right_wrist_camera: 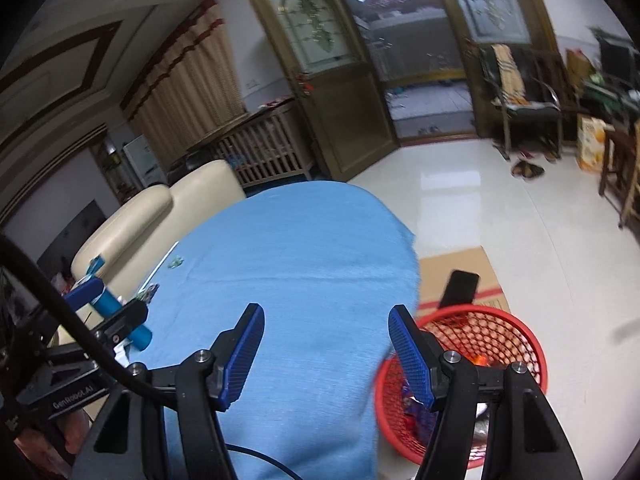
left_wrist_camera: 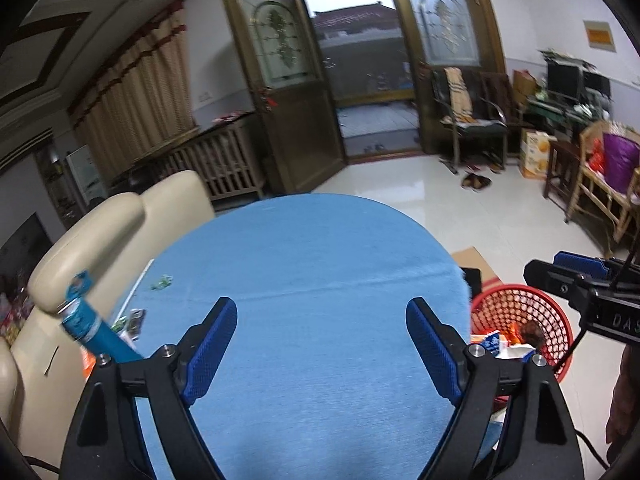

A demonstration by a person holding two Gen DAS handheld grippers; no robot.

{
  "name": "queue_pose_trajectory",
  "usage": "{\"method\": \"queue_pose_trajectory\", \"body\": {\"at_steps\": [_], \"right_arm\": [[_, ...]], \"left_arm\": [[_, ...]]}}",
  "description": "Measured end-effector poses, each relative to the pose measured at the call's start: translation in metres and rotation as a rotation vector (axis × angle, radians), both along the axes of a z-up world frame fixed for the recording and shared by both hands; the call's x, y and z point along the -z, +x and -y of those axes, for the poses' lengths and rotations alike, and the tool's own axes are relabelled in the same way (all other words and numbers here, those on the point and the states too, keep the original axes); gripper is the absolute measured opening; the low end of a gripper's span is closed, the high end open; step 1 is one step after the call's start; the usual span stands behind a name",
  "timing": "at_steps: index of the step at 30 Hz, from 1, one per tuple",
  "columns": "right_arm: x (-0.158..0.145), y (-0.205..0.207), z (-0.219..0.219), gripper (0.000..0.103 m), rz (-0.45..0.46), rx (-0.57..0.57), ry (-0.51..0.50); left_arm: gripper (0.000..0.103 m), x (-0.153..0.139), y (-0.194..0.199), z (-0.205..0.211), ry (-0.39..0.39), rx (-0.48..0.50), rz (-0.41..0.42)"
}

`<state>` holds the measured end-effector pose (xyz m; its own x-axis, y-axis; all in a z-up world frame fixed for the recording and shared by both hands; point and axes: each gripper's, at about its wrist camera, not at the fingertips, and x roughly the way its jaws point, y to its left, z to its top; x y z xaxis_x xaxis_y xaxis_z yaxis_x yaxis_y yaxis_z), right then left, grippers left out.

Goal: Collect trash
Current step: 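Move both open tools back over the table toward the blue bottle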

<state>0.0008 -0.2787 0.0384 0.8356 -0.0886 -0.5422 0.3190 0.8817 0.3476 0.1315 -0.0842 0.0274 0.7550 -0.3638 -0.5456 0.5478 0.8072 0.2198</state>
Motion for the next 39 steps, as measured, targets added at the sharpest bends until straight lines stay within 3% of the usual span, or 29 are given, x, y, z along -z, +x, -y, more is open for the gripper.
{"method": "queue_pose_trajectory", "body": {"at_steps": [10, 22, 39], "right_arm": [[-0.034, 0.02, -0.077, 0.068, 0.046, -0.11, -0.128], [-0.052, 0.03, -0.139, 0.068, 0.082, -0.197, -0.17], [-0.063, 0.033, -0.194, 0.068, 0.108, -0.266, -0.196]], "left_arm": [[0.093, -0.017, 0.007, -0.067, -0.066, -0.154, 0.035], [0.095, -0.027, 0.012, -0.14, -0.108, -0.303, 0.066], [0.096, -0.033, -0.006, -0.201, -0.133, -0.393, 0.102]]}}
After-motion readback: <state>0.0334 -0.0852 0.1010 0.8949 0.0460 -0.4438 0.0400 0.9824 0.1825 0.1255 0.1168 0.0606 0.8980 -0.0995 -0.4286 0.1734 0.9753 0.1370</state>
